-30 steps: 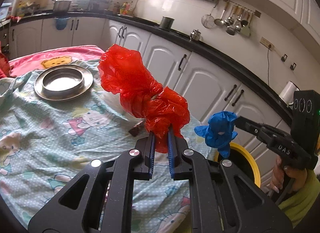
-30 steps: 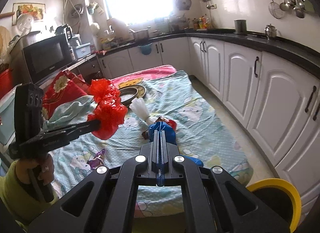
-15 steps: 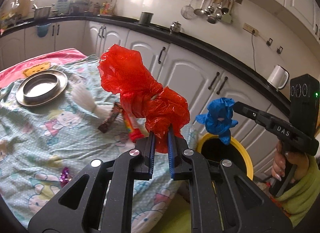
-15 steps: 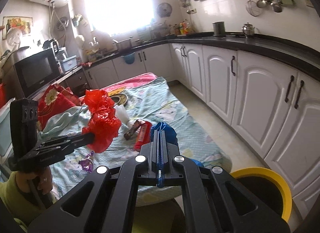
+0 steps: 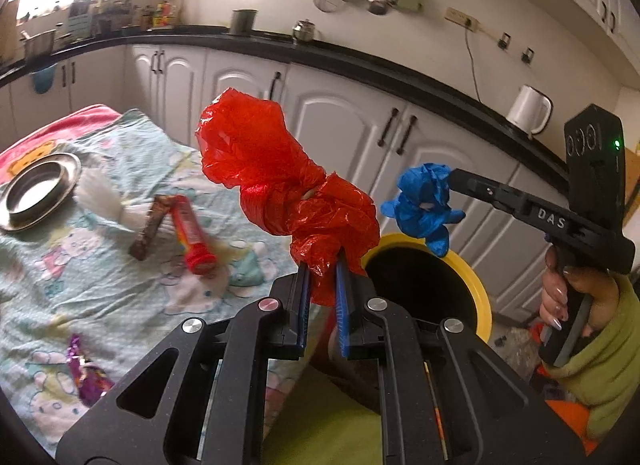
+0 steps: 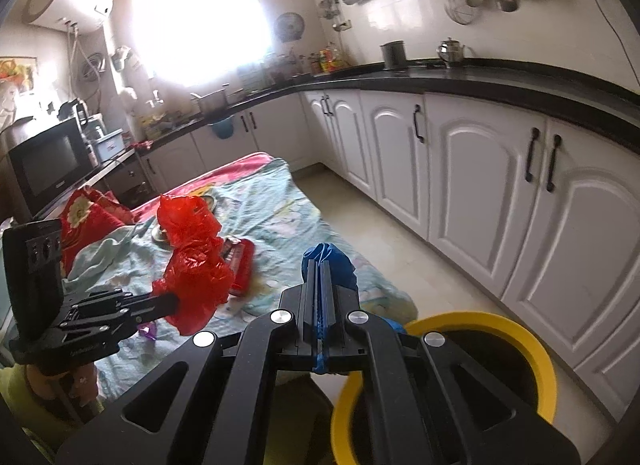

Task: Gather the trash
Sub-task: 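Carry the blue sponge and red bag in both tools over the bin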

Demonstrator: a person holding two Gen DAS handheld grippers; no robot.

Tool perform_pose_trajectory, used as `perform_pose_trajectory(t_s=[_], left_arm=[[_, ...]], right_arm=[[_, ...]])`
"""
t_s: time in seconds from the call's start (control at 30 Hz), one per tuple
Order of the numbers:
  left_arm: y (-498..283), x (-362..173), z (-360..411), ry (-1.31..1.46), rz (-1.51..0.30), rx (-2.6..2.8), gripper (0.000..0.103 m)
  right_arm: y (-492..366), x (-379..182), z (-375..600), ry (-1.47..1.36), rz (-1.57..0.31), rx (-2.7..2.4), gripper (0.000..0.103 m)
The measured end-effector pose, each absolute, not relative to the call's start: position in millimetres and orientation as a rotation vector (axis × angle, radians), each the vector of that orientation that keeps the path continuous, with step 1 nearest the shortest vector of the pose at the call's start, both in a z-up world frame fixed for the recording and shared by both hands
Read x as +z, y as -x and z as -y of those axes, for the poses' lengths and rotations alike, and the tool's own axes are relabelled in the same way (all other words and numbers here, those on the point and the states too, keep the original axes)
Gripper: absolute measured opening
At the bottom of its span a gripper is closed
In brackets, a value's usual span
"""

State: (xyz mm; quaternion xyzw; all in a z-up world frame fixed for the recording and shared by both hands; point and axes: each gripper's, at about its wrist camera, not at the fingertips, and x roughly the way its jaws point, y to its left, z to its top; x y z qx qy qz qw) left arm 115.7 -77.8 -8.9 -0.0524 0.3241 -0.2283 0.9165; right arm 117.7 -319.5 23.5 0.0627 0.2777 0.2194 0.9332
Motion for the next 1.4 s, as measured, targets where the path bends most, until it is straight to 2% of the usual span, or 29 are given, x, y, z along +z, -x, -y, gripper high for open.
perform_pose_trajectory(t_s=[0.6,1.4], left_arm=[[-111,-42,164,-0.012,-0.761,-0.646,0.007],[-119,-90,238,-0.127,-0.904,-0.76,0.007]], right_arm=[[-103,-18,402,-0.193,-0.622,0.284,0.001],[-109,-63,444,-0.282,-0.722,0.223,0.001]])
